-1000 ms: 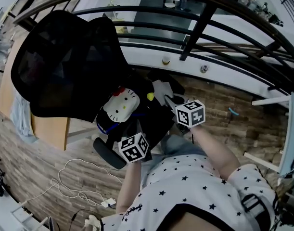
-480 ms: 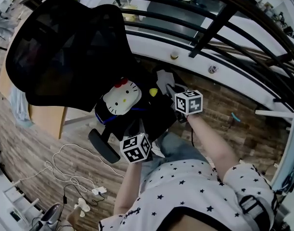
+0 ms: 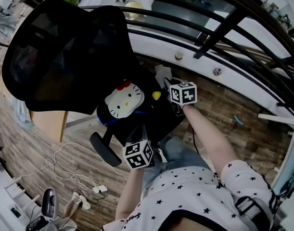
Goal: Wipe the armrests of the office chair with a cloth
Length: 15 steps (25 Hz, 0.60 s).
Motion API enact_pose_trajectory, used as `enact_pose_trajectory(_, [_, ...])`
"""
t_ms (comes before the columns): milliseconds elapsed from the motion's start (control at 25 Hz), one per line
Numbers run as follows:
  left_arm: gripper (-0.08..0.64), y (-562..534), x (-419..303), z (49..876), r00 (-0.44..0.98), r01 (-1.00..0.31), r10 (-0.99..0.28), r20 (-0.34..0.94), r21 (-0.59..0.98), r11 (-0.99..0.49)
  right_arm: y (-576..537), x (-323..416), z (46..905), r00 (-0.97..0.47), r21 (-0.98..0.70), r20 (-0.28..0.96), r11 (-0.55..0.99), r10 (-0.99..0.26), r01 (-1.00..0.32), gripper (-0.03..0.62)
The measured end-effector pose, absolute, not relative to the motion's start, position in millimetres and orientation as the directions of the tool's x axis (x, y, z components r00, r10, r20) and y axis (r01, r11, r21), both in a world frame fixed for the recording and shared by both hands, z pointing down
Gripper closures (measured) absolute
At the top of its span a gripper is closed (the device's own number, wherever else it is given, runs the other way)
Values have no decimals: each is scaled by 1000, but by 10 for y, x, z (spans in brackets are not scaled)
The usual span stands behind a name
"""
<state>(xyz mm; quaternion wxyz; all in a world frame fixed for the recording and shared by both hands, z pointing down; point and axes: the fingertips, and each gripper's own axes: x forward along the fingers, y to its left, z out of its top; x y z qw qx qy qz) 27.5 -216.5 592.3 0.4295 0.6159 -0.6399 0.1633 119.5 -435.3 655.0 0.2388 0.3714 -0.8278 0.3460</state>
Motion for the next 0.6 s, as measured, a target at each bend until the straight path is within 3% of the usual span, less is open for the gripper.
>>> enact_pose_trajectory(600, [554, -2254, 256, 6085, 127, -926, -608, 784, 314, 210, -4697, 1179, 7039, -521, -316, 749, 471, -409, -824, 563])
